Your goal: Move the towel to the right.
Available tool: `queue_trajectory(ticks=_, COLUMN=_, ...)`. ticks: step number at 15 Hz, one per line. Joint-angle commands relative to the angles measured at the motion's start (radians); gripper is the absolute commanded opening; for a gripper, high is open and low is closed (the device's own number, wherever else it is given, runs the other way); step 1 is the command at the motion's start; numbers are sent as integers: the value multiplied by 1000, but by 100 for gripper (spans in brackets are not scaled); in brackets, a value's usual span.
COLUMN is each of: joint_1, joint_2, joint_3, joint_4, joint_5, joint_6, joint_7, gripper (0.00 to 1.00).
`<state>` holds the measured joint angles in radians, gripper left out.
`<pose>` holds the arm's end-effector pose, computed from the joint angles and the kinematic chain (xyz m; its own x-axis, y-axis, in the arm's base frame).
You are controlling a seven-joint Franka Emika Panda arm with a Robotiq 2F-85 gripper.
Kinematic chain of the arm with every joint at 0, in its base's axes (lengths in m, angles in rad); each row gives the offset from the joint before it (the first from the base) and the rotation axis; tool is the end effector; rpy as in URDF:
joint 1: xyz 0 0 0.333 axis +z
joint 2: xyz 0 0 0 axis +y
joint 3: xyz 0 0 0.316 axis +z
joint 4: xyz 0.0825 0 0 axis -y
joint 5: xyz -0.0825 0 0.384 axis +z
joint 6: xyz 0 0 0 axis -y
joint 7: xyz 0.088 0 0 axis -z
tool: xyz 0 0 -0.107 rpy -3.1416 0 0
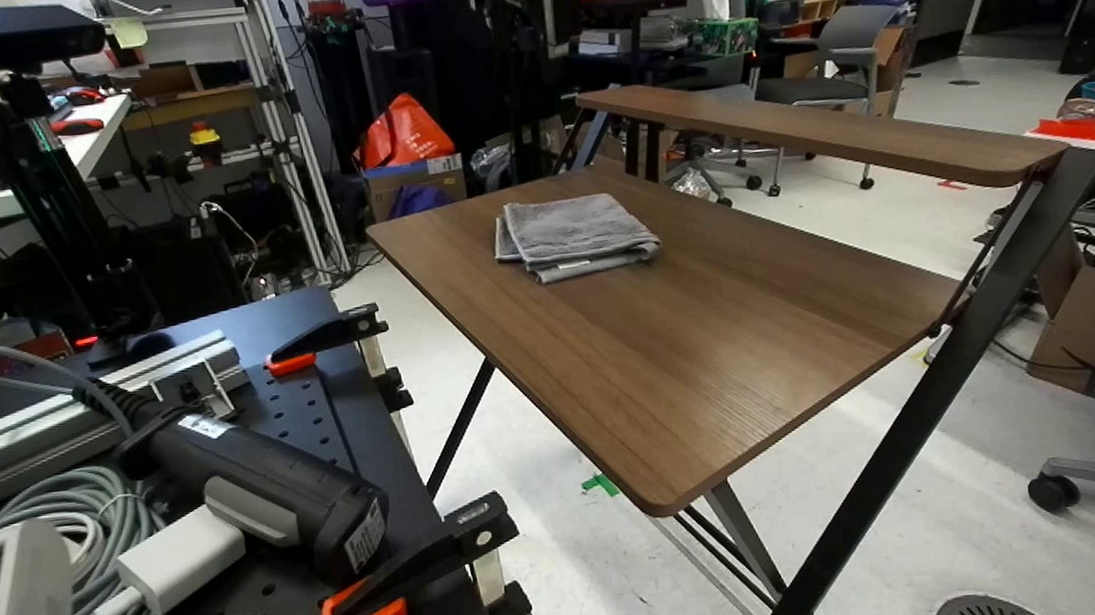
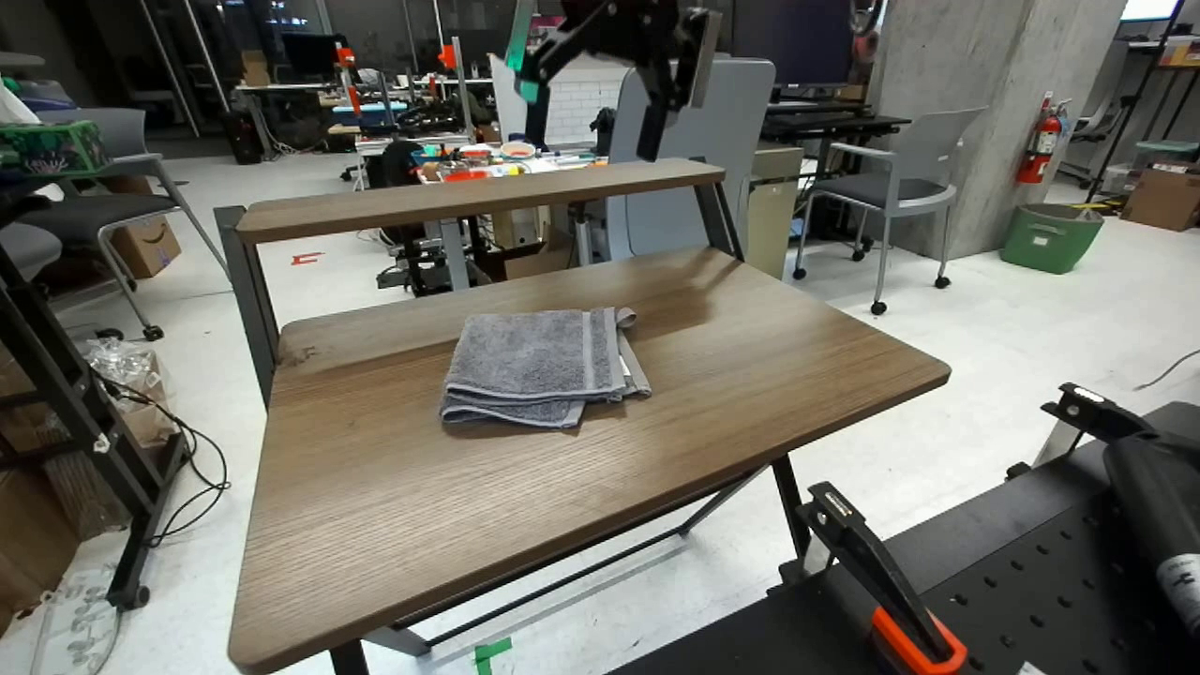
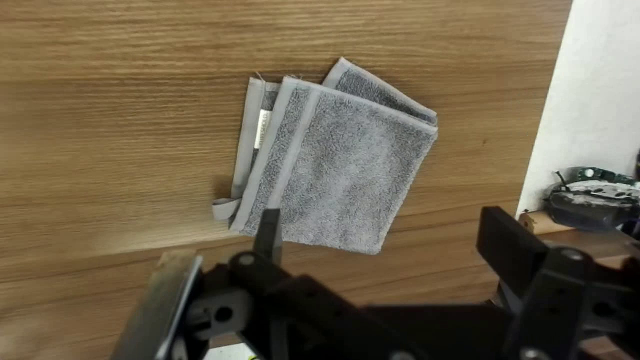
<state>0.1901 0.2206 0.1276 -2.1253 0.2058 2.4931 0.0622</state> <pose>0.5559 0.1801 0.3215 0.9892 0.0834 0.1207 0.1045 -0.9779 -0.1813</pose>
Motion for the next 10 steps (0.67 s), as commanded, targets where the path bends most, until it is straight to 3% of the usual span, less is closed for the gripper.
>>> queue_trajectory(ticks=1, joint_1=40, joint_2=175, joint_3=-18, joint_4=148, joint_5=-145, joint_6=33, joint_7=134, gripper=100)
queue_trajectory(ticks=5, joint_1=70, joint_2=307, joint_3=-40, joint_4=252, joint_5=-212, joint_6=-1, joint_7=201, gripper=100)
queue_trajectory(ticks=7, joint_1=52, joint_2=277, joint_3=-23, joint_4=203, joint_5=-182, joint_6=16, joint_7=168, gripper=100)
queue_trajectory(ticks=10, joint_1=53, joint_2=316, joint_3=-28, joint_4=236, joint_5=-182, joint_6=15, joint_7=168, gripper=100)
